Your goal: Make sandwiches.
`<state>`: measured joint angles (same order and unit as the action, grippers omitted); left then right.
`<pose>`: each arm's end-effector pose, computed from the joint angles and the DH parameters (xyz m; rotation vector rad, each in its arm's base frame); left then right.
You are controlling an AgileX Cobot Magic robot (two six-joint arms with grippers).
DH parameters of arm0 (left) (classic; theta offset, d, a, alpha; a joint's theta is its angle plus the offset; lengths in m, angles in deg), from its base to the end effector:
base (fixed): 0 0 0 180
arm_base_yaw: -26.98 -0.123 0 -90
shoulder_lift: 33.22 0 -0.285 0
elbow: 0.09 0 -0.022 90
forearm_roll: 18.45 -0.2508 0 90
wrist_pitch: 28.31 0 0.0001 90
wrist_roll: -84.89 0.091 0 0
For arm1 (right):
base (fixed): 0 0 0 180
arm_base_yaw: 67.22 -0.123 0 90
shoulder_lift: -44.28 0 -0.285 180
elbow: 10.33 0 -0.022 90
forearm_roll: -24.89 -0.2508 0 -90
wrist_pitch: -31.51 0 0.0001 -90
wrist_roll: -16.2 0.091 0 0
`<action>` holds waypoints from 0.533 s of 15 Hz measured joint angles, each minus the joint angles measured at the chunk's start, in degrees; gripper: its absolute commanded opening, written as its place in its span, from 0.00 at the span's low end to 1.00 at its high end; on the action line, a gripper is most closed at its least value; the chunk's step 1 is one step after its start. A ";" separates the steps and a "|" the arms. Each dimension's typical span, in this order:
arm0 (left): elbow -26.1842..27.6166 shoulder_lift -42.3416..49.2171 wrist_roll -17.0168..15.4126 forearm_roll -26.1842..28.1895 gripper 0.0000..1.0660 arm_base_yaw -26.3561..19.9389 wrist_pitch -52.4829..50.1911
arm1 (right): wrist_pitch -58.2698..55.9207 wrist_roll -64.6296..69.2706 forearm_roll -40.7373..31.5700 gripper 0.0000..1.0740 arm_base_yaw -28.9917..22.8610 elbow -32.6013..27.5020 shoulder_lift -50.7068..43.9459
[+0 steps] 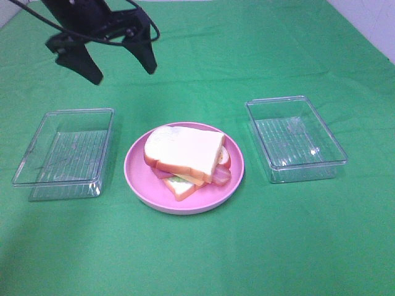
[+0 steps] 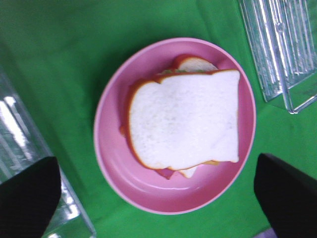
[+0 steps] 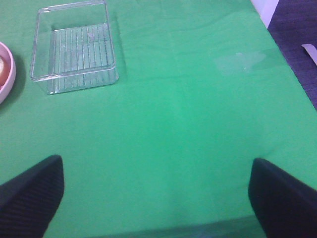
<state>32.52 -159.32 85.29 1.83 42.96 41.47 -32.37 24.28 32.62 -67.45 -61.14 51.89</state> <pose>0.4206 -0.1513 0.2781 0.3011 2.8343 -0.5560 -0.0038 -0.0110 0.2627 0.1534 2.1218 -0.0786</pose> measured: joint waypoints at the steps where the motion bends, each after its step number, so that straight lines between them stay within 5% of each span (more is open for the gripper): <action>1: 0.00 3.50 -0.80 -4.07 0.95 0.00 0.06 | 0.00 0.00 0.00 0.90 0.00 0.00 0.00; 5: -1.89 14.90 -3.27 -13.87 0.95 -0.11 -0.06 | 0.00 0.00 0.00 0.90 0.00 0.00 0.00; 8: -12.38 25.21 -3.27 -18.91 0.95 -0.11 -0.06 | 0.00 0.00 0.00 0.90 0.00 0.00 0.00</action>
<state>20.15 -134.11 82.02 -17.07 42.85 41.41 -32.37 24.28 32.62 -67.45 -61.14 51.89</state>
